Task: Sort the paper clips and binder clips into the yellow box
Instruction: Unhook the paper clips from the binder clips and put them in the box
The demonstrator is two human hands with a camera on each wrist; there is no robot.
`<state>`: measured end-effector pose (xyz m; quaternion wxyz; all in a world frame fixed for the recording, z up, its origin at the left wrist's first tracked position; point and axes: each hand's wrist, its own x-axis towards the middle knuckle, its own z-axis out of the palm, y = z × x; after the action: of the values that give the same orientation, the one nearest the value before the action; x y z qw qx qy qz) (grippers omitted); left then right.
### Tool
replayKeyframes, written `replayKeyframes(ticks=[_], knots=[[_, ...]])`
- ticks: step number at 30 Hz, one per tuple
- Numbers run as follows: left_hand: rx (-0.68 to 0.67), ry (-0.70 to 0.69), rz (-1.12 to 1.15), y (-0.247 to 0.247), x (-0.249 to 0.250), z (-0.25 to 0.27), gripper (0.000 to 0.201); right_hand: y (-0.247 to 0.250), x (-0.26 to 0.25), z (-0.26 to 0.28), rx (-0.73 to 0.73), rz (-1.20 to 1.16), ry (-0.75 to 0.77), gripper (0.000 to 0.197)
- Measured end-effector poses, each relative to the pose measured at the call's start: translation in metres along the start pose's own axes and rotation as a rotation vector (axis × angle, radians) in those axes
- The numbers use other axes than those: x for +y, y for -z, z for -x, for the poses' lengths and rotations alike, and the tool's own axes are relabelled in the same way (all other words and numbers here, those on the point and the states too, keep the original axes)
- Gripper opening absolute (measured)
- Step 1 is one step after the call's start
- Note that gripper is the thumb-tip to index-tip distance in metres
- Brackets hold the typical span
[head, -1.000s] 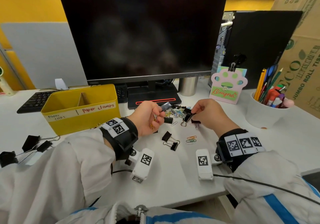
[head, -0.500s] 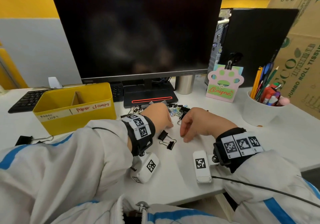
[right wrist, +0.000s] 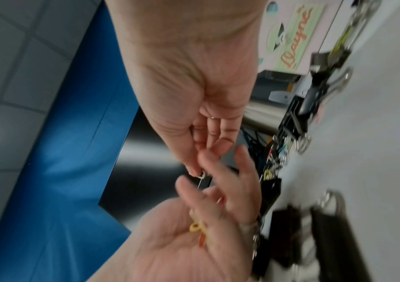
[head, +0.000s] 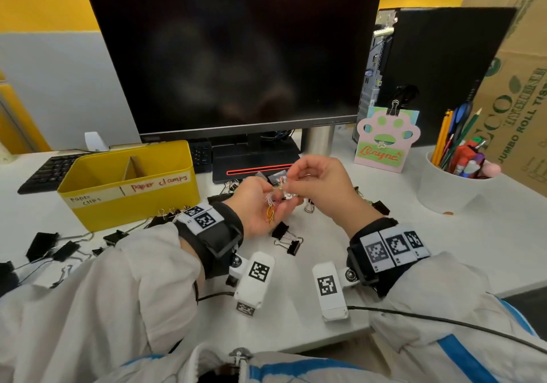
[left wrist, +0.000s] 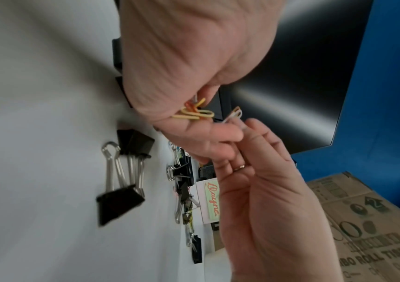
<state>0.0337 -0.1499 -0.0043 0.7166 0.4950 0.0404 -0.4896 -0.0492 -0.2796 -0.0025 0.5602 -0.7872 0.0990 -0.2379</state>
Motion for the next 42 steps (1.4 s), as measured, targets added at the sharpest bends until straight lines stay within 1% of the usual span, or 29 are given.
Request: replayKeyframes(ticks=[3,5,6,7,9,10,11,12,13,14,15,16,18,21,23,25,26,27,28,30,31,33,34,35,38,39,40,42], knots=[[0.0,0.001,0.008,-0.002,-0.001,0.003,0.038,-0.01,0.0,-0.001,-0.072,-0.013,0.035,0.017],[0.053,0.007,-0.018,-0.002,0.0,-0.002,0.035,-0.012,0.004,-0.004,-0.04,0.019,0.074,0.018],[0.1,-0.031,-0.1,-0.001,0.001,-0.005,0.036,-0.011,0.008,-0.007,0.009,0.046,0.083,0.019],[0.151,-0.108,-0.257,-0.001,0.003,-0.009,0.036,-0.009,0.011,-0.009,0.067,0.087,0.072,0.019],[0.239,-0.324,-0.711,0.001,0.006,-0.016,0.029,-0.001,0.015,-0.013,0.152,0.23,-0.009,0.02],[0.252,-0.416,-0.916,0.002,0.008,-0.02,0.023,0.003,0.018,-0.014,0.16,0.319,-0.068,0.02],[0.253,-0.474,-1.084,0.003,0.01,-0.023,0.02,0.008,0.022,-0.014,0.146,0.391,-0.124,0.021],[0.252,-0.499,-1.245,0.004,0.013,-0.024,0.023,0.013,0.027,-0.015,0.112,0.445,-0.172,0.023],[0.253,-0.49,-1.405,0.005,0.015,-0.025,0.026,0.017,0.031,-0.016,0.067,0.481,-0.204,0.025],[0.247,-0.468,-1.534,0.005,0.016,-0.024,0.027,0.02,0.035,-0.017,0.025,0.508,-0.229,0.025],[0.245,-0.454,-1.616,0.005,0.017,-0.023,0.028,0.023,0.037,-0.017,-0.004,0.534,-0.247,0.024],[0.264,-0.44,-1.655,0.004,0.019,-0.022,0.028,0.025,0.038,-0.017,-0.012,0.555,-0.257,0.02],[0.348,-0.414,-1.736,0.004,0.023,-0.023,0.029,0.029,0.035,-0.016,0.02,0.616,-0.275,0.008],[0.439,-0.383,-1.828,0.005,0.029,-0.024,0.031,0.035,0.033,-0.019,0.073,0.72,-0.36,0.023],[0.462,-0.343,-1.877,0.006,0.034,-0.022,0.032,0.035,0.031,-0.021,0.105,0.808,-0.422,0.024],[0.459,-0.339,-1.898,0.006,0.04,-0.018,0.03,0.034,0.03,-0.022,0.156,0.853,-0.413,0.011],[0.433,-0.356,-1.898,0.006,0.042,-0.016,0.033,0.033,0.028,-0.022,0.158,0.825,-0.376,0.003],[0.409,-0.367,-1.902,0.007,0.043,-0.017,0.042,0.032,0.027,-0.023,0.141,0.784,-0.325,0.014],[0.383,-0.387,-1.911,0.008,0.044,-0.015,0.046,0.029,0.025,-0.023,0.084,0.742,-0.282,0.027],[0.328,-0.403,-1.915,0.008,0.042,-0.014,0.044,0.02,0.02,-0.021,-0.083,0.717,-0.252,0.048],[0.305,-0.396,-1.914,0.009,0.042,-0.017,0.039,0.015,0.02,-0.021,-0.171,0.742,-0.262,0.054],[0.288,-0.396,-1.91,0.01,0.04,-0.019,0.033,0.008,0.022,-0.024,-0.292,0.861,-0.281,0.05],[0.292,-0.397,-1.915,0.01,0.04,-0.019,0.032,0.008,0.023,-0.024,-0.314,0.907,-0.28,0.046],[0.299,-0.38,-1.934,0.01,0.041,-0.021,0.035,0.008,0.022,-0.024,-0.312,0.928,-0.269,0.043],[0.309,-0.288,-1.987,0.009,0.043,-0.023,0.057,0.012,0.017,-0.023,-0.29,0.916,-0.236,0.038],[0.304,-0.274,-2.007,0.008,0.044,-0.022,0.059,0.013,0.016,-0.023,-0.283,0.889,-0.231,0.035],[0.288,-0.299,-2.02,0.006,0.046,-0.022,0.056,0.014,0.016,-0.023,-0.27,0.851,-0.228,0.031],[0.205,-0.466,-1.983,0.002,0.046,-0.022,0.049,0.017,0.016,-0.022,-0.258,0.774,-0.226,0.024]])
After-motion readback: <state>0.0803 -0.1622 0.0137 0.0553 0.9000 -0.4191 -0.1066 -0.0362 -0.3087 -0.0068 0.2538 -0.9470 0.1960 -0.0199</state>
